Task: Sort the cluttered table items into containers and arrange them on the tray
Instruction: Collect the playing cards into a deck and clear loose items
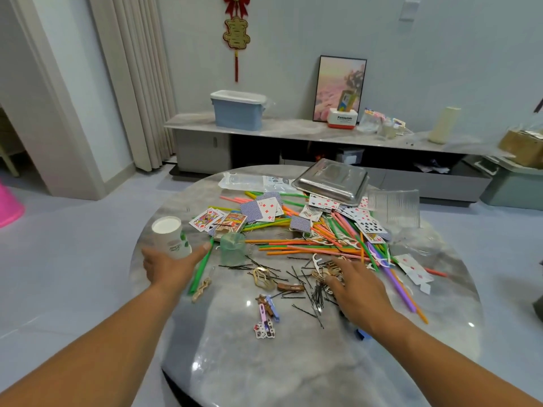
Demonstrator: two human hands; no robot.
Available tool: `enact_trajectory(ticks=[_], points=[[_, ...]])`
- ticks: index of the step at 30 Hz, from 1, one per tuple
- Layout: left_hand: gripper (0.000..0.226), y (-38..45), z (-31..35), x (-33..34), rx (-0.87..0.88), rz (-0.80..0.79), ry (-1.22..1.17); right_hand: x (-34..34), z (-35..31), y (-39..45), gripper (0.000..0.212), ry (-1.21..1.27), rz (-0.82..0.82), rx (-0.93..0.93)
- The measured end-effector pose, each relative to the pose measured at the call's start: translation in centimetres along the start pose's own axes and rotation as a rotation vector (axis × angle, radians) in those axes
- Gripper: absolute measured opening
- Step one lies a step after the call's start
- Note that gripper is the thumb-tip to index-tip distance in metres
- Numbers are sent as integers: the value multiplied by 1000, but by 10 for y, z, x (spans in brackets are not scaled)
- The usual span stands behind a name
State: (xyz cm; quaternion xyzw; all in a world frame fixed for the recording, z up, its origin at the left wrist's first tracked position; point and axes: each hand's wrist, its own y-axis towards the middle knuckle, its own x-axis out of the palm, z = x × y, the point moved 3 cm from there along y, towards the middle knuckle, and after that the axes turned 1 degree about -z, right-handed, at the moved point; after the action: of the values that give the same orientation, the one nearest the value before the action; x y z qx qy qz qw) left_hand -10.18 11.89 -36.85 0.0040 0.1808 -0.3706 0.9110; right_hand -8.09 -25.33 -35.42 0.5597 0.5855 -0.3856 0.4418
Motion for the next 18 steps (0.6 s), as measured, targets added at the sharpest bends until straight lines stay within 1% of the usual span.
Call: enact_trajectory(ticks=[3, 5, 7, 10, 12, 14, 16, 18], points=[[138, -22, -9, 13, -106, 31, 14, 7, 7, -2, 53, -40, -21, 35], [130, -34, -14, 19, -148, 46, 21, 12, 11, -6, 54, -70, -25, 54], [119, -42, -15, 22, -167, 57, 79, 16, 14, -12, 54, -84, -26, 77], [105, -57, -18, 26, -152, 65, 181, 19, 20, -26, 52, -94, 55, 136], [95, -71, -25, 27, -82, 86, 274, 18, 22, -35, 50, -115, 135, 173], [86, -87, -37, 30, 34, 74, 383, 17, 24, -43, 48, -51, 202, 226], [82, -101, -44, 35, 176, 20, 506, 18, 25, -49, 43, 49, 280, 259], [84, -113, -45, 41, 303, -83, 581, 19, 21, -51, 37, 149, 364, 252]])
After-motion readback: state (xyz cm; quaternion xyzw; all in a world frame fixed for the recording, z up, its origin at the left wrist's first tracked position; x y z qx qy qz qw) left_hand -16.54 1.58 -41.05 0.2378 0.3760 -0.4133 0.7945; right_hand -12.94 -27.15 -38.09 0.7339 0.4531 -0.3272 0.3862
